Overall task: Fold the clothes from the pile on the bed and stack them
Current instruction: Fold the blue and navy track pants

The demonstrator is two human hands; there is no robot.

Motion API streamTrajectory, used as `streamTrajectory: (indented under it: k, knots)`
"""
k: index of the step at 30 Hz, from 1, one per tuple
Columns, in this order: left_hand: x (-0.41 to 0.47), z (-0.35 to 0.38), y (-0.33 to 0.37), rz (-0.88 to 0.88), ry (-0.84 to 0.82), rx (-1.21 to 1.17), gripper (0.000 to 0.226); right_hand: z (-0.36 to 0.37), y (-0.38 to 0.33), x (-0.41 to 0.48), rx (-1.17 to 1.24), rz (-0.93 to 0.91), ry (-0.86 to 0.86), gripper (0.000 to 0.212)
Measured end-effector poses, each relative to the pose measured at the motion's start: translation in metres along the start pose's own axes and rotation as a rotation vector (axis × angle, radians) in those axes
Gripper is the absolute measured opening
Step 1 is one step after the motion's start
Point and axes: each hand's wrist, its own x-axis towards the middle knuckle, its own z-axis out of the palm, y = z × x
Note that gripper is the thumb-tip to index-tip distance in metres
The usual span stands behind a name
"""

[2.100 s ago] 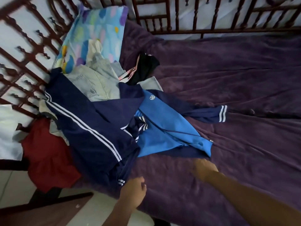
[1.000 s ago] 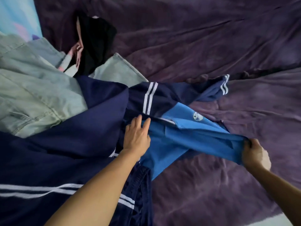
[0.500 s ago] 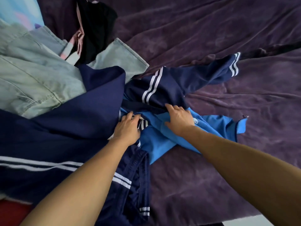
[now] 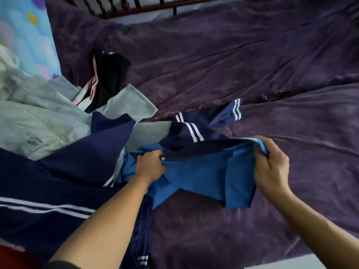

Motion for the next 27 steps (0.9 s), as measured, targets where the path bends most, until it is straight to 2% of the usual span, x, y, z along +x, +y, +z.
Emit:
streamTrajectory:
  k: [3,5,9,11,13,16,17,19,22,25,27]
  knots:
    - [-0.023,-0.018,0.013,0.129,-0.031,0.111,0.018,-0.029,-0.004,0.010,0.096,0.183,0.119,0.021]
    - [-0.037,-0.033,0.017,0.190,-0.098,0.188,0.029,-0.042,-0.008,0.011,0.153,0.256,0.168,0.023]
    - [-0.071,-0.055,0.011,0.181,-0.235,0.324,0.029,-0.063,-0.035,-0.005,0.295,0.314,0.178,0.027]
    - [-0.091,-0.059,0.005,0.154,-0.224,0.448,0.036,-0.071,-0.054,-0.023,0.284,0.230,0.103,0.033]
    - [-0.107,-0.068,-0.001,0.077,-0.116,0.598,0.031,-0.080,-0.071,-0.043,0.208,0.100,-0.019,0.031]
    - [-0.128,-0.093,-0.024,0.060,0.103,0.707,0.026,-0.090,-0.094,-0.072,0.122,-0.002,-0.295,0.010]
    - [-0.134,-0.106,-0.036,0.103,0.178,0.701,0.025,-0.091,-0.101,-0.083,0.088,-0.006,-0.365,0.006]
    - [-0.149,-0.133,-0.059,0.206,0.277,0.641,0.025,-0.088,-0.113,-0.102,-0.019,-0.035,-0.358,0.008]
    - [-0.176,-0.164,-0.091,0.238,0.256,0.406,0.016,-0.085,-0.140,-0.123,-0.026,-0.098,-0.122,0.015]
    - [-0.203,-0.177,-0.113,0.220,0.192,0.098,0.017,-0.089,-0.186,-0.135,0.011,-0.170,0.045,0.007]
    - [-0.217,-0.190,-0.116,0.219,0.266,-0.054,0.017,-0.096,-0.219,-0.140,0.021,-0.230,0.117,0.006]
